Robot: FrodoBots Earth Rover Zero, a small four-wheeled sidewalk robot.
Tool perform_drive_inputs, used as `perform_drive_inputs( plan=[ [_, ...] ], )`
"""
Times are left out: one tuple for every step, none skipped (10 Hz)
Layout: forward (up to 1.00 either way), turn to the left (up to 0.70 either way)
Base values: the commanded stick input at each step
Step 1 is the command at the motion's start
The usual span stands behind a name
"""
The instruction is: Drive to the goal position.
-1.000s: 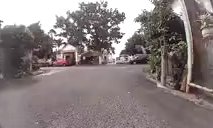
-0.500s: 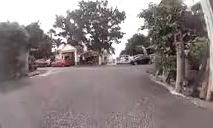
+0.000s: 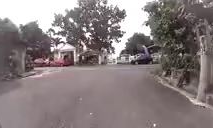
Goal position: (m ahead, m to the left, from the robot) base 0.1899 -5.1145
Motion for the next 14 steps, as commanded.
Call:
perform_drive_inputs(
  plan=[
    [1.00,0.00],
    [1.00,0.00],
    [1.00,0.00],
    [1.00,0.00],
    [1.00,0.00],
    [1.00,0.00],
    [1.00,0.00],
    [1.00,0.00],
    [1.00,0.00],
    [1.00,0.00],
    [1.00,0.00],
    [1.00,0.00],
    [1.00,0.00],
    [1.00,0.00]
  ],
)
